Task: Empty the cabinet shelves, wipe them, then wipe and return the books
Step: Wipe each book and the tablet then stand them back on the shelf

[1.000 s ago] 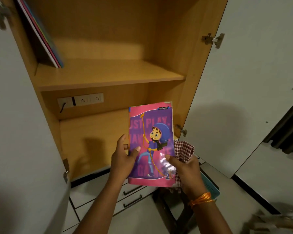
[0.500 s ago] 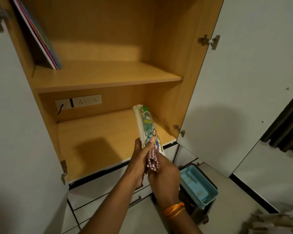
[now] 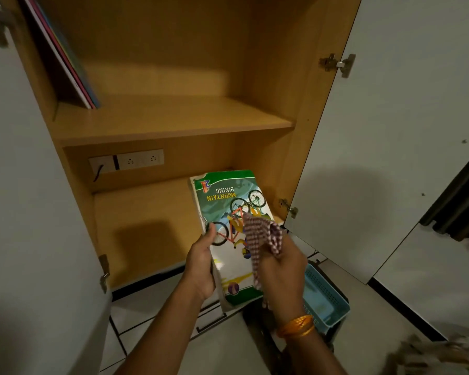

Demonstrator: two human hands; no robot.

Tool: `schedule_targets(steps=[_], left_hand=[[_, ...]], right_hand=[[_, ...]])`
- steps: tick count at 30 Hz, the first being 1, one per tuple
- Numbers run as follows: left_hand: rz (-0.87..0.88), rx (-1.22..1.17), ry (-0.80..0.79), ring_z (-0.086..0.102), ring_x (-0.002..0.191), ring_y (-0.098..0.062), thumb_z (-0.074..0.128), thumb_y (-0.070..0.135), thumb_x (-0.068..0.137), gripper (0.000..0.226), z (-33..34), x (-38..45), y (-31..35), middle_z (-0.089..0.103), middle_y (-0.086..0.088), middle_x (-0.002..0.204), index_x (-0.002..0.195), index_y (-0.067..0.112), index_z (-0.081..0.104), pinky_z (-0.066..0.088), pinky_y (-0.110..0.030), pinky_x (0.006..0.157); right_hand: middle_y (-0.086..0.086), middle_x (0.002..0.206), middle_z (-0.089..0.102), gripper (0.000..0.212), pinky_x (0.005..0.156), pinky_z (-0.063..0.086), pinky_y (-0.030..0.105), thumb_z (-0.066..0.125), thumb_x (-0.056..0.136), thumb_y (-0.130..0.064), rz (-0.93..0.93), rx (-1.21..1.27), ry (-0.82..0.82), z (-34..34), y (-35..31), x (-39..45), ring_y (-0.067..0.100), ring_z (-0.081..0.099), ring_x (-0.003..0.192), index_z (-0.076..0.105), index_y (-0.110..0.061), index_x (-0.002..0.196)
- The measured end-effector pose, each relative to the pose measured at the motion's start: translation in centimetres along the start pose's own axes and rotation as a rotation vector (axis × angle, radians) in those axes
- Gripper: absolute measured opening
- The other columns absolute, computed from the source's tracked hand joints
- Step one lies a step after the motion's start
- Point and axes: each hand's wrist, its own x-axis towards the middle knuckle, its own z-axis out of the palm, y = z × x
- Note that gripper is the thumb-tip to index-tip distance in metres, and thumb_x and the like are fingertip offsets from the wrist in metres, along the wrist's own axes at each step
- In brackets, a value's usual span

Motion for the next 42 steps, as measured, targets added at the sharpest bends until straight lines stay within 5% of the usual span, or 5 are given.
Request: schedule_targets(steps=[12,24,31,38,42], left_hand=[[-0.028,-0.1,-0.137,0.072,0.097,-0.032,0.056,0.032,0.09,0.056,-0.1,-1.3,0.8,0.071,-0.022,0.118,0.137,0.001,0.057,0.058,-0.041,0.081],[-0.055,-0.05,-0.242,0.063,0.119,-0.043,0.047,0.048,0.093,0.063,-0.2,-1.3,0.6,0.061,-0.025,0.136,0.144,0.01,0.052,0.056,-0.052,0.095],[-0.099,-0.136,-0.223,0.065,0.117,-0.037,0.044,0.034,0.104,0.047,-1.3,-0.7,0.2,0.062,-0.023,0.135,0.144,0.009,0.053,0.056,-0.048,0.093],[0.031,-0.346,-0.285,0.072,0.097,-0.03,0.101,0.025,0.047,0.085,-2.7,-1.0,0.1,0.071,-0.021,0.112,0.122,0.003,0.069,0.062,-0.041,0.081],[-0.03,-0.402,-0.256,0.065,0.114,-0.033,0.051,0.042,0.1,0.055,-2.2,-1.2,0.3,0.064,-0.019,0.133,0.139,0.005,0.059,0.054,-0.046,0.098]], right_hand=[[-0.002,0.153,0.047,0.062,0.119,0.027,0.054,0.047,0.077,-0.022,-0.602,-0.461,-0.232,3.2,1.5,1.0,0.026,0.032,0.148,0.056,-0.025,0.138],[0.003,0.156,0.043,0.069,0.122,0.026,0.049,0.031,0.085,-0.043,-0.242,-0.265,-0.195,4.3,0.3,6.9,0.025,0.034,0.146,0.046,-0.021,0.149],[-0.007,0.166,0.022,0.07,0.121,0.013,0.059,0.038,0.083,-0.038,-0.605,-0.459,-0.449,6.5,-1.4,5.5,0.022,0.009,0.155,0.036,-0.033,0.153],[-0.009,0.164,0.028,0.068,0.122,0.012,0.055,0.056,0.082,-0.023,-0.894,-0.497,-0.558,4.2,1.8,3.2,0.019,0.01,0.155,0.046,-0.028,0.148],[-0.01,0.162,0.031,0.063,0.121,0.019,0.056,0.053,0.085,-0.022,-0.727,-0.423,-0.42,2.8,4.7,3.3,0.018,0.017,0.154,0.043,-0.031,0.147]])
